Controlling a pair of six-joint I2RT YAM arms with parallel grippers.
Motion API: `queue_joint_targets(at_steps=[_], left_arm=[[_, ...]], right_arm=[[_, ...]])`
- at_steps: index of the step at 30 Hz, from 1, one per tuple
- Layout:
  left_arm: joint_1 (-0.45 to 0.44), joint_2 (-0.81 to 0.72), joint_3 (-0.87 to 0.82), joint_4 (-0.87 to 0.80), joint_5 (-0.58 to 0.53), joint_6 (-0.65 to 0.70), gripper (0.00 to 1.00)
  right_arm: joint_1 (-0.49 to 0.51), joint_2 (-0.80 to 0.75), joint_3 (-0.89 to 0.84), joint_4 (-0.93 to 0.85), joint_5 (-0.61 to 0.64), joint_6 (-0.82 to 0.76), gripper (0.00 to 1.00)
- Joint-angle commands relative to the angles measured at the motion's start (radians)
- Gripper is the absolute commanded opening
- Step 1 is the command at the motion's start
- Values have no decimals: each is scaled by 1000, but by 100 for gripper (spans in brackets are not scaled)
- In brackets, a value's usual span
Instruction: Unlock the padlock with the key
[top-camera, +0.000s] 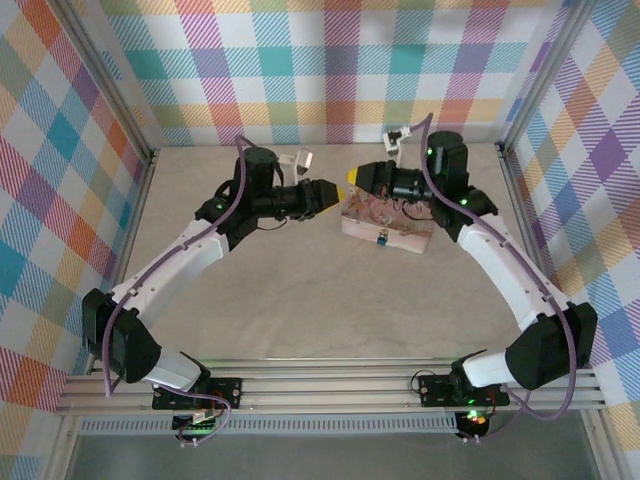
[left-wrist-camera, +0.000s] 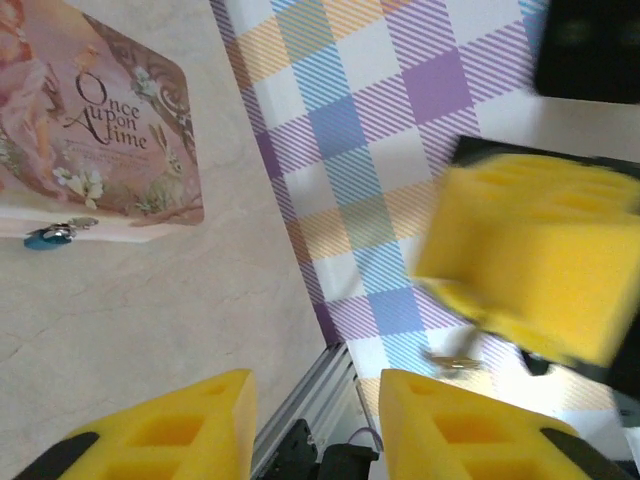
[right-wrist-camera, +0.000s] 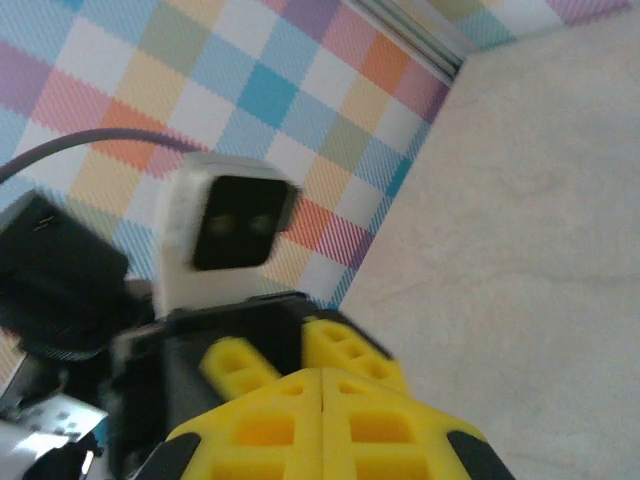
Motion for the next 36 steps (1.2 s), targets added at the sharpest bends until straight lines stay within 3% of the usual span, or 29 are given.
queue_joint_targets(at_steps=[1, 5, 11, 18, 28, 36], left_arm=[[15, -35, 38, -24, 31, 79, 40], [15, -42, 24, 65, 75, 72, 42], [-27, -41, -21, 349, 126, 3, 46], [-64, -32, -25, 357, 126, 18, 46], [-64, -73, -99, 426, 112, -15, 44], [-72, -68, -110, 446, 122, -35, 42]], right_arm=[[-4, -1, 86, -231, -64, -330, 0], [-5, -19, 94, -267, -85, -448, 0], [-5, -8, 72, -186, -149, -363, 0], [-9, 2, 25, -45, -193, -206, 0], [-82, -7, -52, 32, -131, -36, 0], [-87, 4, -55, 52, -155, -16, 0]])
